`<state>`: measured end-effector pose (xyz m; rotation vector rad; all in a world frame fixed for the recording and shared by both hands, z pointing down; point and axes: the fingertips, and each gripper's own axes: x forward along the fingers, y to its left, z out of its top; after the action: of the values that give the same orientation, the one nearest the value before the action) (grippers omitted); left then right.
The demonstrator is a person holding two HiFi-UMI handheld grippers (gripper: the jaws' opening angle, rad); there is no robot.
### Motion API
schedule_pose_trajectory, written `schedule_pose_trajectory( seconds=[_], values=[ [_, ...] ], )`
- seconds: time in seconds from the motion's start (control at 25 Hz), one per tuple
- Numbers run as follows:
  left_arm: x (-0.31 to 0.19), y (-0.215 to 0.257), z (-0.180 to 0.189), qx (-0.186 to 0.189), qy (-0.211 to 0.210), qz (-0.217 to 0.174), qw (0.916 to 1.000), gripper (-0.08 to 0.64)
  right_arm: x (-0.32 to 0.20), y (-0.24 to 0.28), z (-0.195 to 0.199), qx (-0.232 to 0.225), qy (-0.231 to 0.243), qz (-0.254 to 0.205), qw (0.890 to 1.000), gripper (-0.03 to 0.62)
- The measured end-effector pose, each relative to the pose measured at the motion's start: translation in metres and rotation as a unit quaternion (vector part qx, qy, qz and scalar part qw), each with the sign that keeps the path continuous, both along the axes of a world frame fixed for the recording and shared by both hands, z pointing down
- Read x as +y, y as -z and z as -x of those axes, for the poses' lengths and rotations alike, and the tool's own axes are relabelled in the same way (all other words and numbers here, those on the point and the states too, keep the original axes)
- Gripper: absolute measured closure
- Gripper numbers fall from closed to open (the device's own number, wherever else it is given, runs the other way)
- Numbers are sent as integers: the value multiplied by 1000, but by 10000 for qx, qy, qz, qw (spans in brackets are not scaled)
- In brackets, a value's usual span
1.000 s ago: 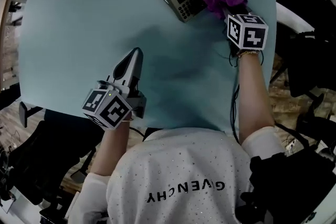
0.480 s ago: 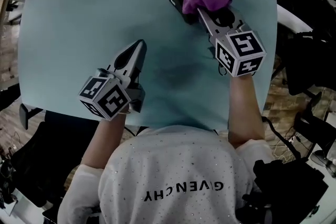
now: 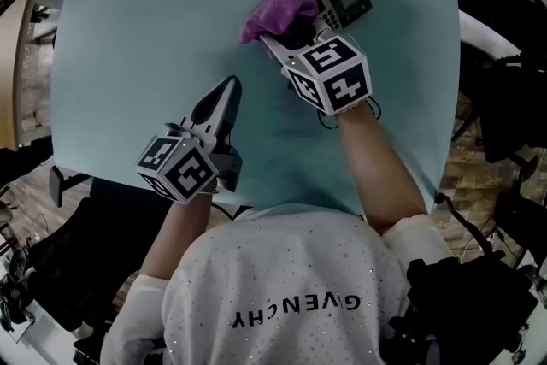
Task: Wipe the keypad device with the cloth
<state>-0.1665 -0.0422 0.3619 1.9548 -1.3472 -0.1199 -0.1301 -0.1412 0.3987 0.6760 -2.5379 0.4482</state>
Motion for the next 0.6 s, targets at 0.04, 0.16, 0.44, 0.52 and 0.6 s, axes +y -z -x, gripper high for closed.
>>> schedule_pose_trajectory(
  seconds=[0.04, 0.16, 0.44, 0.52, 0.6],
  values=[
    [1, 2, 2, -24, 11, -16, 10000, 548, -2, -5, -1, 12, -121, 133, 9998, 471],
    [3, 11, 5, -85, 25, -19, 10000, 548, -3, -13, -11, 55, -387, 418, 9984, 471],
    [2, 24, -2, -228, -105, -132, 9996, 548, 7, -31, -38, -98, -969, 1154, 9885, 471],
    [0, 27, -8, -317, -175, -225, 9991, 548, 10, -39, -47, -149, -1079, 1389, 9843, 471],
    [-1, 29, -17, -412, -293, -278, 9983, 548, 12, -43, -56, -207, -1176, 1550, 9807, 471]
  ],
)
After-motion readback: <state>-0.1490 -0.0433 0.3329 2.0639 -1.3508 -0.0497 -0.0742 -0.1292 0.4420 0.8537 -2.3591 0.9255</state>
